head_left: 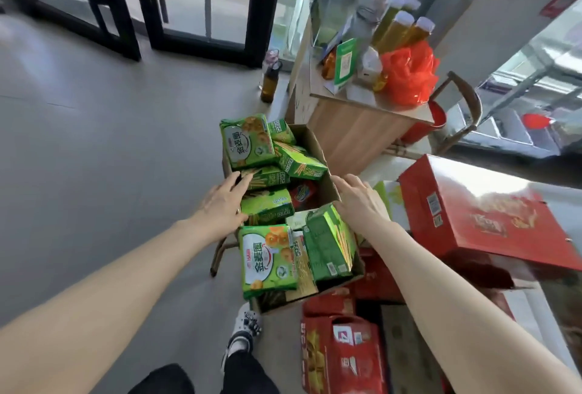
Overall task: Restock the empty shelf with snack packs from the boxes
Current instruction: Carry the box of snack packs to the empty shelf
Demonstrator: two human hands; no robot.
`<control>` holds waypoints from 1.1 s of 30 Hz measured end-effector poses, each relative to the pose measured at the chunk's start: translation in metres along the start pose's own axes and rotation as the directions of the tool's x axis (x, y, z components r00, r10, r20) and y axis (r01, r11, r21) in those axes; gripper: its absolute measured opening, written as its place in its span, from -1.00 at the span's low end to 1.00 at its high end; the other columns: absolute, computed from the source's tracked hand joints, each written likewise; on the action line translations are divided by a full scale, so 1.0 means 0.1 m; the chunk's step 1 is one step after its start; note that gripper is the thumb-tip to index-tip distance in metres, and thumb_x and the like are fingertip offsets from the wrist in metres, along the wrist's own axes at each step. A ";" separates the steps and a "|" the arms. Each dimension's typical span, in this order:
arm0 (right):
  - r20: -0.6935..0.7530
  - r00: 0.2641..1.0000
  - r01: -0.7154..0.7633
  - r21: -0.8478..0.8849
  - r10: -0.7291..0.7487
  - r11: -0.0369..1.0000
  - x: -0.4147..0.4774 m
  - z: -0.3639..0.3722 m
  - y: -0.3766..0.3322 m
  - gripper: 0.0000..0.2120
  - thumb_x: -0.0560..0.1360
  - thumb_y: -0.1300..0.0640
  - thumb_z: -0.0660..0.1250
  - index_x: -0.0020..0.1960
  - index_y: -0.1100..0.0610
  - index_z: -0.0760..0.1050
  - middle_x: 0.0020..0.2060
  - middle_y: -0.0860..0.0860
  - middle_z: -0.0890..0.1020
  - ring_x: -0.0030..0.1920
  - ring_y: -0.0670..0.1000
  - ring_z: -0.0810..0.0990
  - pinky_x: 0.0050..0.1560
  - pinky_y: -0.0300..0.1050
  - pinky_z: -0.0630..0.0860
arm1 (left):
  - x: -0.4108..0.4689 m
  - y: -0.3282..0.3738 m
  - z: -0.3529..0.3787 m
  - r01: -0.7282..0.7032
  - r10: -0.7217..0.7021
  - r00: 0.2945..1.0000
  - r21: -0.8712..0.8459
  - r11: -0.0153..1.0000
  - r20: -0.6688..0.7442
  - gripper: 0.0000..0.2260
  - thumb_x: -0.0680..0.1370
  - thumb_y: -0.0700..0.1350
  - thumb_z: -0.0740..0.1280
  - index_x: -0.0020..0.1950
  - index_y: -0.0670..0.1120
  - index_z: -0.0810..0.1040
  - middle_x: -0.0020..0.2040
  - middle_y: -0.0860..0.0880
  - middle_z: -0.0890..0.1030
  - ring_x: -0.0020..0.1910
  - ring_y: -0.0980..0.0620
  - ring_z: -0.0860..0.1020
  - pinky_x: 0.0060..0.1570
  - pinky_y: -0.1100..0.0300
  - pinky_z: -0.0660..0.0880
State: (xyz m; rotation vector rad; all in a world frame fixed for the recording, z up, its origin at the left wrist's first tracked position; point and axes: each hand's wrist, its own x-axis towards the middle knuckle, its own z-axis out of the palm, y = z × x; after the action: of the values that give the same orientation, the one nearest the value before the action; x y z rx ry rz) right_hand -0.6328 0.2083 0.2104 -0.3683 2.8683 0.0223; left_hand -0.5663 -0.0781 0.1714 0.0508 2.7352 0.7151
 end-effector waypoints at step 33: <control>0.253 0.967 -0.054 0.098 0.027 0.994 1.73 1.46 0.76 -0.40 0.49 0.35 0.23 0.45 -0.08 0.43 0.11 0.20 0.65 0.08 0.30 0.58 0.01 0.04 0.54 | 1.12 -0.55 1.30 0.581 -0.607 0.795 -0.258 0.772 -0.028 -0.27 0.59 -0.20 0.33 0.59 0.24 0.03 -0.36 -0.06 0.47 -0.38 -0.02 0.42 -0.29 0.14 0.41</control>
State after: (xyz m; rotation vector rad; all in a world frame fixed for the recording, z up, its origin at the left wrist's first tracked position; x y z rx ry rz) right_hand -0.7782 0.2456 0.0246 -0.2650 2.6129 -0.0684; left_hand -0.6304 -0.0523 0.0054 -0.8989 2.4991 0.8496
